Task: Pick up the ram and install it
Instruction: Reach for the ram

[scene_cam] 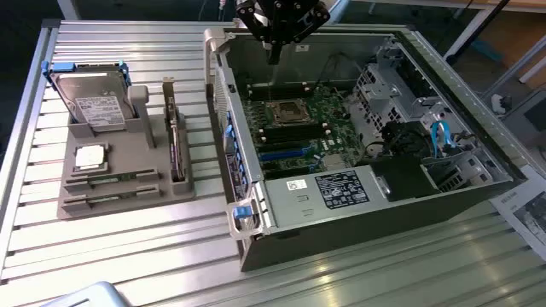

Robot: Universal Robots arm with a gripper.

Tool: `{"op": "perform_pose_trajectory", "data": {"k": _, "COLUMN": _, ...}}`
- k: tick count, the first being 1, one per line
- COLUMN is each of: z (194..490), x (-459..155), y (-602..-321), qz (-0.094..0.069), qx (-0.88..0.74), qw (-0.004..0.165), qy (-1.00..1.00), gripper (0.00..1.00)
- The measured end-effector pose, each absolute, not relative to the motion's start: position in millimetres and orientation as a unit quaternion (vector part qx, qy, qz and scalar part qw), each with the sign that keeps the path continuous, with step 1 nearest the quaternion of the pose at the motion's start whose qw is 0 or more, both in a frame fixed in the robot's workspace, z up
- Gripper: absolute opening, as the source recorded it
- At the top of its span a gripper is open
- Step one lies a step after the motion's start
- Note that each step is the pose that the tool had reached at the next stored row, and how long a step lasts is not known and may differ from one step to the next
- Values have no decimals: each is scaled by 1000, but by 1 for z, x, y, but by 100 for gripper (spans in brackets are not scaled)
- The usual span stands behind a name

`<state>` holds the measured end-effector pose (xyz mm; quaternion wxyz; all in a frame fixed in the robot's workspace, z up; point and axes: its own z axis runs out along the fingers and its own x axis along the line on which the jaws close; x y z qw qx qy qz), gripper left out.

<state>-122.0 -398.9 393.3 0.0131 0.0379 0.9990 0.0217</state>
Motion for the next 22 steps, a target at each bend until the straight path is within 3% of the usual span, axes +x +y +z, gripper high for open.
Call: {"op": "perform_pose_trajectory", "data": {"k": 22, "z": 393, "x": -133, "y": -399, "qz": 22, "qx": 38, "qw": 13, "qy": 999, "gripper": 10}}
